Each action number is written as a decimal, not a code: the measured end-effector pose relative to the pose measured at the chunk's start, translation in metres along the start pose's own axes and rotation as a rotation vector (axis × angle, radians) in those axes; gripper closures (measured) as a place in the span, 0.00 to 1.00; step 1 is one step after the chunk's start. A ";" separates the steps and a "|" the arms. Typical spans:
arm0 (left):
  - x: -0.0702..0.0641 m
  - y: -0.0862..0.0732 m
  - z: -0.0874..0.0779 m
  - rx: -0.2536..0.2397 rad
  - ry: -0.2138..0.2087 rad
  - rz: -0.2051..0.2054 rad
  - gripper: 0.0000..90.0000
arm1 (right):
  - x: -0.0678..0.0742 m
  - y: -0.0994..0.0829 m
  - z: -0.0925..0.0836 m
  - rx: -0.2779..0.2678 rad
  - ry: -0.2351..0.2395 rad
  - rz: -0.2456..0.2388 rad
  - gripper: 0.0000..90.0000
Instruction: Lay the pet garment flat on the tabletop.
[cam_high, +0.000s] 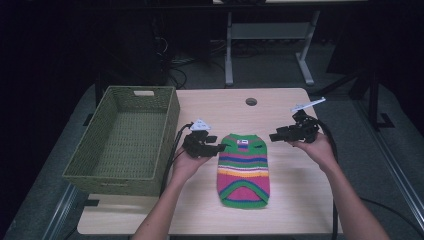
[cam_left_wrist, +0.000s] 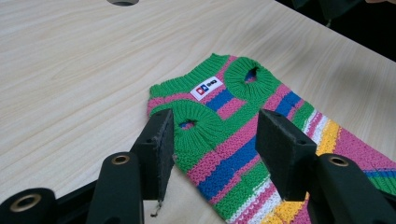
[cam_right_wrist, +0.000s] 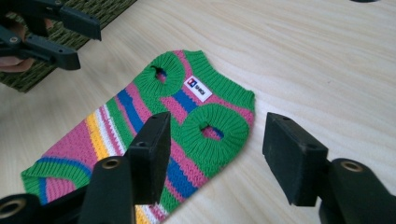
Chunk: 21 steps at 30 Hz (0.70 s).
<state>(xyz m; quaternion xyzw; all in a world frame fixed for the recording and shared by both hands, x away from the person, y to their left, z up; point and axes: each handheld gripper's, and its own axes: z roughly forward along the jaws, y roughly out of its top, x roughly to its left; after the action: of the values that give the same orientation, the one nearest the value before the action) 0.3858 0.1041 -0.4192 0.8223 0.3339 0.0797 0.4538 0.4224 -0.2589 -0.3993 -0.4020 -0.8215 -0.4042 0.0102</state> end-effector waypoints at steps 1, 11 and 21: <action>0.001 -0.001 0.000 -0.003 -0.006 -0.008 0.51 | 0.000 -0.001 -0.001 0.002 0.006 0.001 0.45; -0.003 -0.007 -0.005 0.014 -0.025 -0.022 0.44 | -0.004 -0.019 -0.013 -0.011 0.051 0.001 0.42; -0.009 -0.015 -0.009 0.024 -0.033 -0.014 0.40 | -0.004 -0.034 -0.023 -0.016 0.066 -0.009 0.40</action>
<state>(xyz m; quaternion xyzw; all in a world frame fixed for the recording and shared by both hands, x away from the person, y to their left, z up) 0.3676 0.1107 -0.4245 0.8267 0.3329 0.0587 0.4498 0.3951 -0.2887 -0.4079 -0.3849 -0.8193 -0.4238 0.0325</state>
